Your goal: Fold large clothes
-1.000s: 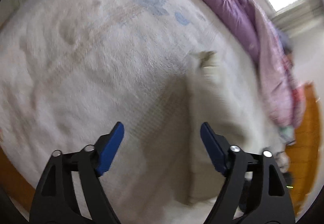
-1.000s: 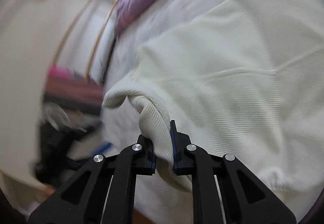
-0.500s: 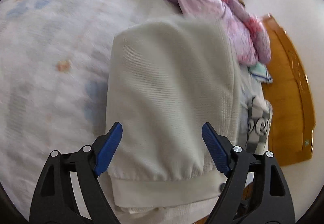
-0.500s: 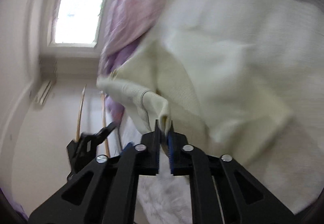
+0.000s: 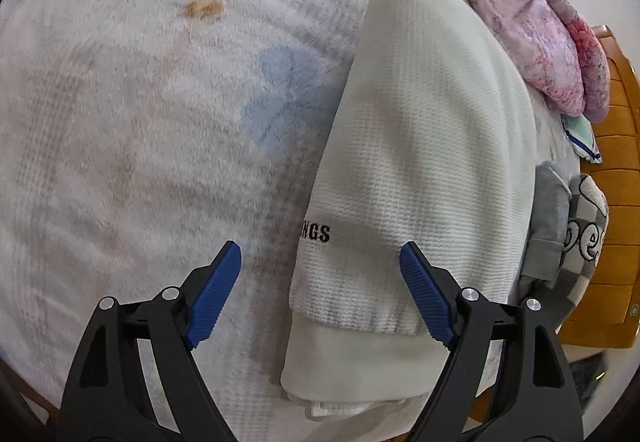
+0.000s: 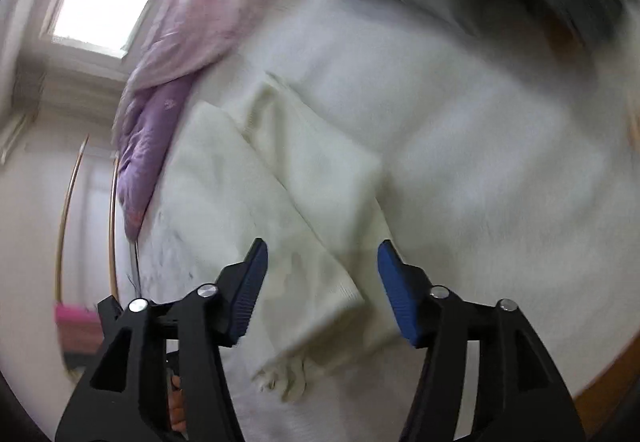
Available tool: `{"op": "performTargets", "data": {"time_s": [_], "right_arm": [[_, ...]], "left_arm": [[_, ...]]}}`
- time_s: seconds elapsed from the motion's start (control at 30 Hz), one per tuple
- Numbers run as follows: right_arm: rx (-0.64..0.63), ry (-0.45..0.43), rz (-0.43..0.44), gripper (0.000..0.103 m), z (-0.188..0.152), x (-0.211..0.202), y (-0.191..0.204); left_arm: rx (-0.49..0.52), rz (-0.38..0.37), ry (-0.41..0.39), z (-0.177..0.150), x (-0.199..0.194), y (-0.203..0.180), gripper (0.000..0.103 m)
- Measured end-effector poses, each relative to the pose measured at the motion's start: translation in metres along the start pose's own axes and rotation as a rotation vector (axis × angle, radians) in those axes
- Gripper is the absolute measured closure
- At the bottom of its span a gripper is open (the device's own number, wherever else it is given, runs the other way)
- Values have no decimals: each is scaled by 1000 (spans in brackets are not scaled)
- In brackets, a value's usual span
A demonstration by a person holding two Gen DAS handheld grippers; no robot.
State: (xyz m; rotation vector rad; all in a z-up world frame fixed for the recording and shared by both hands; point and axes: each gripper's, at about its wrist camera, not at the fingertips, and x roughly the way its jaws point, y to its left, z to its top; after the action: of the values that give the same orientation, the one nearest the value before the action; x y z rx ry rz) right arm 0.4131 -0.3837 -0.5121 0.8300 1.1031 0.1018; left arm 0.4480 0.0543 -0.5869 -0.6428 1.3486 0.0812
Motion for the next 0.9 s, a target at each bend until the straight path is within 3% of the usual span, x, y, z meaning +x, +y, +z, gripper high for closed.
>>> {"op": "performTargets", "data": {"time_s": [0.1,0.23,0.37,0.4,0.43,0.47,0.57,0.7,0.8,0.9], "right_arm": [[-117,24,37,39,27,26,24],[-178,104,58,38,56,90,47],[-182,182,-26,36,58,135,55],[-186,180,-11,39,58,139,58],[-211,179,33,68,57,141,62],[-245,178,44,91,54,140,65],[-305,163,40,94,53,131,80],[-316,92,77,95,52,83,89],[-319,61,23,95,46,57,75],[-282,111,-59,92,46,68,50]], "left_arm": [[-16,-6,5,-1,3,1,21],[-19,-7,1,2,8,-7,21],[-14,-6,-4,4,10,-7,18],[-20,-9,-2,4,11,-5,18],[-24,-14,0,5,11,-4,18],[-29,-17,1,5,11,-3,18],[-36,-36,0,4,7,2,18],[-29,-64,-1,3,1,-1,18],[-12,-67,-3,2,0,-3,15],[-11,-79,21,-1,9,-7,15]]}}
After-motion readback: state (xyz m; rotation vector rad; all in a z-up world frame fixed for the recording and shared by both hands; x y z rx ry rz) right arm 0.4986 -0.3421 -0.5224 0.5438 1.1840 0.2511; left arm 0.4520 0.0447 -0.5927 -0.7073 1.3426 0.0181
